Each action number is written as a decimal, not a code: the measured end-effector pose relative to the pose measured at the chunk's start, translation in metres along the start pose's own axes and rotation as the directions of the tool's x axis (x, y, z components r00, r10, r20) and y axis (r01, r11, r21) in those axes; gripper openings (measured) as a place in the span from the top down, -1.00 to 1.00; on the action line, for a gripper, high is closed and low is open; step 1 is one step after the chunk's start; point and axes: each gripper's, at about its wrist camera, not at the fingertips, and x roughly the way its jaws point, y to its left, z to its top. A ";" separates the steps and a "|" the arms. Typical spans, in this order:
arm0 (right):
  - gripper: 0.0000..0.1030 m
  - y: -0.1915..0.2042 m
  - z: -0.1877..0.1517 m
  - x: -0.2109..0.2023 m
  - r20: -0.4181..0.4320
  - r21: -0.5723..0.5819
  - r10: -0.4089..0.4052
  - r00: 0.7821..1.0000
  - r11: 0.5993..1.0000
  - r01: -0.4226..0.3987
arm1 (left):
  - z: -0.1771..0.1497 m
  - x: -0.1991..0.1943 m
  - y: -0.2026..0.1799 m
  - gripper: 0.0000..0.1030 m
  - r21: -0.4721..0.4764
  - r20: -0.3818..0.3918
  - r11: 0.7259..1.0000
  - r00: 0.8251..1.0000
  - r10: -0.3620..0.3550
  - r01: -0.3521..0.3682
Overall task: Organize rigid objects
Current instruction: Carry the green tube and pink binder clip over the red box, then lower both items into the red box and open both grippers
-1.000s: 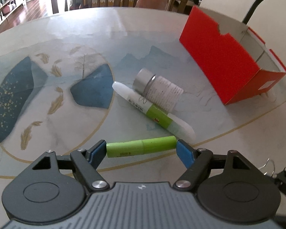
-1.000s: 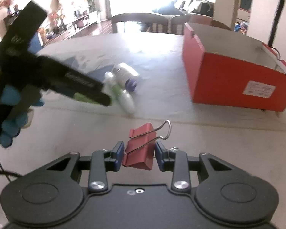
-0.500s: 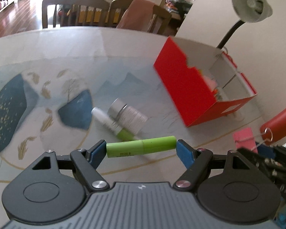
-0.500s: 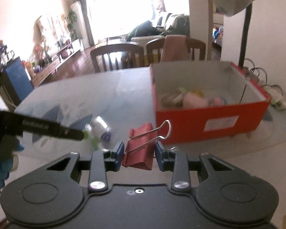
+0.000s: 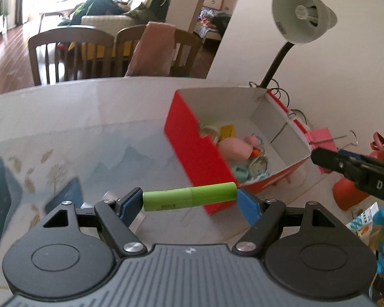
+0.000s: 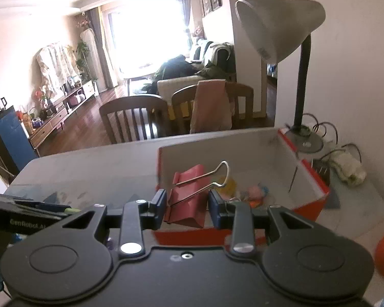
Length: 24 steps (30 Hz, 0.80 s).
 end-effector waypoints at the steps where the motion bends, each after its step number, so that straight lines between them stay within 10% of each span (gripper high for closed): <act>1: 0.34 -0.005 0.003 0.004 0.001 -0.001 -0.004 1.000 1.000 0.004 | 0.003 0.003 -0.004 -0.55 0.005 0.001 1.000 1.000 0.000 0.000; 24: 0.34 -0.104 0.014 0.118 -0.161 0.033 -0.056 0.985 0.998 0.062 | 0.049 0.135 -0.113 -0.55 0.190 -0.107 0.978 0.989 0.106 -0.085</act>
